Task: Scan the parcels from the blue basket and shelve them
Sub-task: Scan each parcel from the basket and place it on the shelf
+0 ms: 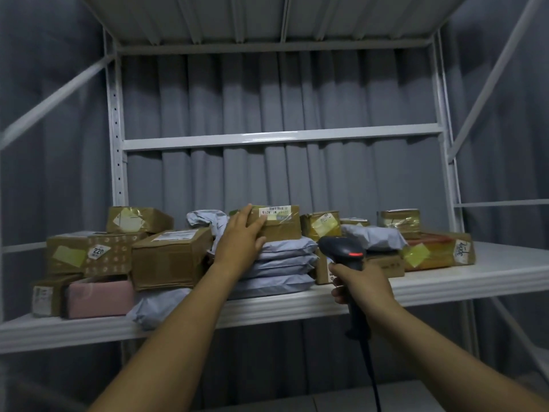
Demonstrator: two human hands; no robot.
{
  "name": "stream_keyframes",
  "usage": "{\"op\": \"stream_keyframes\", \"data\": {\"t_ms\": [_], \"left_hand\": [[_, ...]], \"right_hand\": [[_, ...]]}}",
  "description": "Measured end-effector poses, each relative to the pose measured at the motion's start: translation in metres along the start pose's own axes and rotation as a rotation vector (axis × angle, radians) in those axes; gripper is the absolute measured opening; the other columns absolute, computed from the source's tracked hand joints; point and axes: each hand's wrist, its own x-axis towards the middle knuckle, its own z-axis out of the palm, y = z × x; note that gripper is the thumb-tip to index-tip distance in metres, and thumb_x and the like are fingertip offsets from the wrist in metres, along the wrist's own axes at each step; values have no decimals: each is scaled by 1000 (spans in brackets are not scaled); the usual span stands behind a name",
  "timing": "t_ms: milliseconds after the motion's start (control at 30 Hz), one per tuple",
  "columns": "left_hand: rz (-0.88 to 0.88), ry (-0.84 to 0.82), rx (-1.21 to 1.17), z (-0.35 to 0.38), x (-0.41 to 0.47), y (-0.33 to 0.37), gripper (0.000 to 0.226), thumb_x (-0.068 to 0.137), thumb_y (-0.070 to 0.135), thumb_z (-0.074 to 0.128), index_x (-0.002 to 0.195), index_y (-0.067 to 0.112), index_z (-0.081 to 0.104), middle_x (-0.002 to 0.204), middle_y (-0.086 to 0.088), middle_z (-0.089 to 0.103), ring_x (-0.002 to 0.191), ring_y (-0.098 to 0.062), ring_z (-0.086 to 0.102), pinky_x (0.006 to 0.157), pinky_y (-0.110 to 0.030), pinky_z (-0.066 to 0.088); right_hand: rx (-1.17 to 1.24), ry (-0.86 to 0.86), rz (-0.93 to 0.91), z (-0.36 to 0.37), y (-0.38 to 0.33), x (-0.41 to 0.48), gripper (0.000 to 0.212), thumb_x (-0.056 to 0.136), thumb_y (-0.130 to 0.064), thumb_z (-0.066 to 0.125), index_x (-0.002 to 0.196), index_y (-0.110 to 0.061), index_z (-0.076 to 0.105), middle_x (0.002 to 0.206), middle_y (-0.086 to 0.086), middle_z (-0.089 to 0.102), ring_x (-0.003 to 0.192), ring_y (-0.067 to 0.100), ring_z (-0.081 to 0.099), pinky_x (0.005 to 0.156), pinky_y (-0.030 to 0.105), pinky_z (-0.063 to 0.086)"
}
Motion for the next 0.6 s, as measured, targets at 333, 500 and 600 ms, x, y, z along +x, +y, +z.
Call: {"op": "stream_keyframes", "data": {"t_ms": [333,500,600], "left_hand": [[53,-63,41,-11,-28,21,54,95,42,52,145,23,42,160,-7,17,146,-29,17,117,-45,20],[39,-141,-30,-1,-101,46,52,94,42,55,141,20,48,158,-12,22,144,-32,21,116,-46,23],[28,-213,-76,20,-160,63,49,94,40,57,138,18,52,155,-15,27,142,-34,25,115,-45,24]], "right_hand": [[-88,-11,24,-24,6,-35,16,83,-16,71,84,0,67,72,14,66,53,22,59,50,30,48],[-161,-59,75,-44,29,-90,14,84,-15,70,75,-5,64,64,10,60,50,20,57,48,28,48],[-234,-88,145,-60,61,-128,16,84,-16,71,73,-6,65,64,11,62,48,18,56,48,27,47]]}}
